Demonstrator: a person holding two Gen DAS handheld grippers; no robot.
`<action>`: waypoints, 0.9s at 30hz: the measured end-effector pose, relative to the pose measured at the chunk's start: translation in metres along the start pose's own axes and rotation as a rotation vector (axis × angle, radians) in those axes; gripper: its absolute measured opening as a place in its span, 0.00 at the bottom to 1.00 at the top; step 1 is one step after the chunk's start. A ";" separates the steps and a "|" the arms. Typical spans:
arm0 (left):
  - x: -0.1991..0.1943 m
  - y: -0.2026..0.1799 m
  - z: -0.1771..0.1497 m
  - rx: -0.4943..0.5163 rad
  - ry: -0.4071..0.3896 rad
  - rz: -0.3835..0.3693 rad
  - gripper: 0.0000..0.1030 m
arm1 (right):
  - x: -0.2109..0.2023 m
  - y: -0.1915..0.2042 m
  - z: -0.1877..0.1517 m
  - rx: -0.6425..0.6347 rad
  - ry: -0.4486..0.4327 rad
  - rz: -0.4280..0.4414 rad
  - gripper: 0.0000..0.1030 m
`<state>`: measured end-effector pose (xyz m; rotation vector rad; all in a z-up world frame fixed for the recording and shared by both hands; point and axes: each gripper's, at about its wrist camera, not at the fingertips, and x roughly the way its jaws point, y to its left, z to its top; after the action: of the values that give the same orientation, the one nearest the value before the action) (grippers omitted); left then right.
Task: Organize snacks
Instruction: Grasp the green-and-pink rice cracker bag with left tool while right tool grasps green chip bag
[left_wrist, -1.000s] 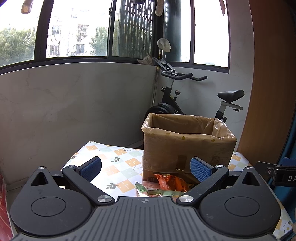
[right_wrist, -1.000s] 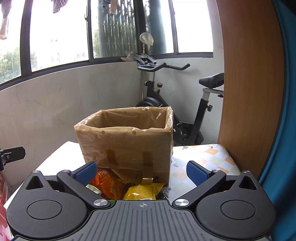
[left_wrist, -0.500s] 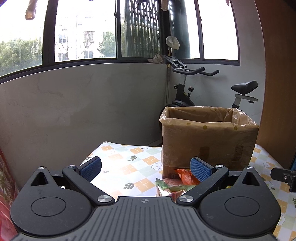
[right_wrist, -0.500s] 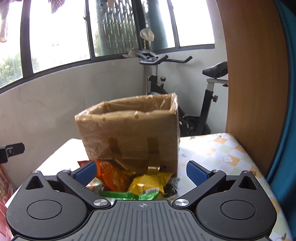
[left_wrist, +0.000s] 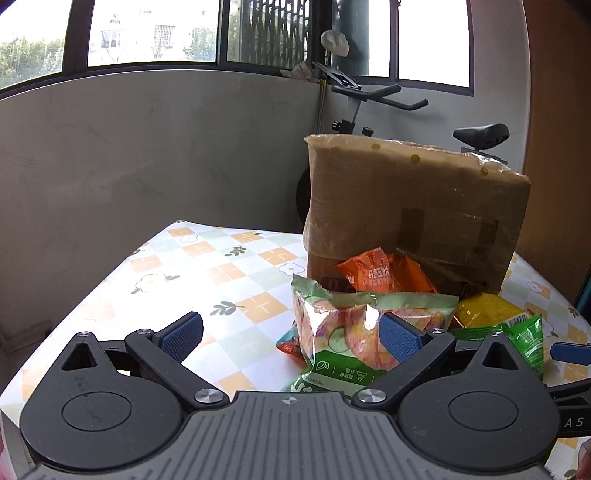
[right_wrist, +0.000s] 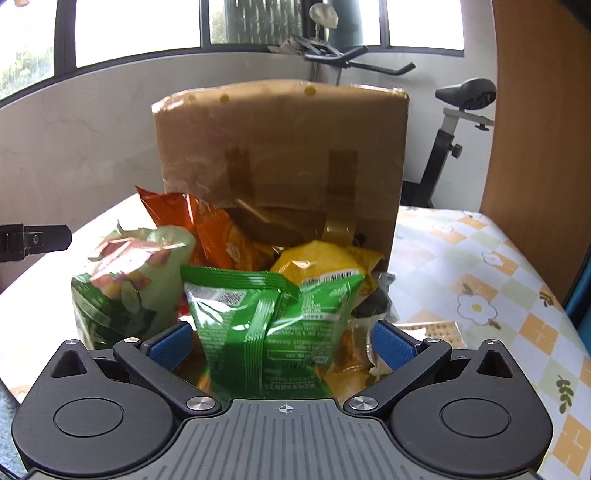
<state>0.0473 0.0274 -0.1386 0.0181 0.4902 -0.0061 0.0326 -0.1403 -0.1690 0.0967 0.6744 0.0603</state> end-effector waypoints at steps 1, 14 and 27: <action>0.003 -0.001 -0.002 0.008 0.002 -0.004 0.99 | 0.003 -0.001 -0.002 0.010 0.007 0.005 1.00; 0.020 -0.017 -0.024 0.066 0.008 -0.093 0.99 | 0.014 -0.014 -0.017 0.108 0.035 0.108 0.72; 0.027 -0.017 -0.029 0.049 0.021 -0.118 0.99 | 0.008 -0.022 -0.021 0.131 0.002 0.110 0.69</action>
<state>0.0573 0.0111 -0.1777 0.0376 0.5118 -0.1342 0.0267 -0.1595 -0.1928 0.2600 0.6742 0.1223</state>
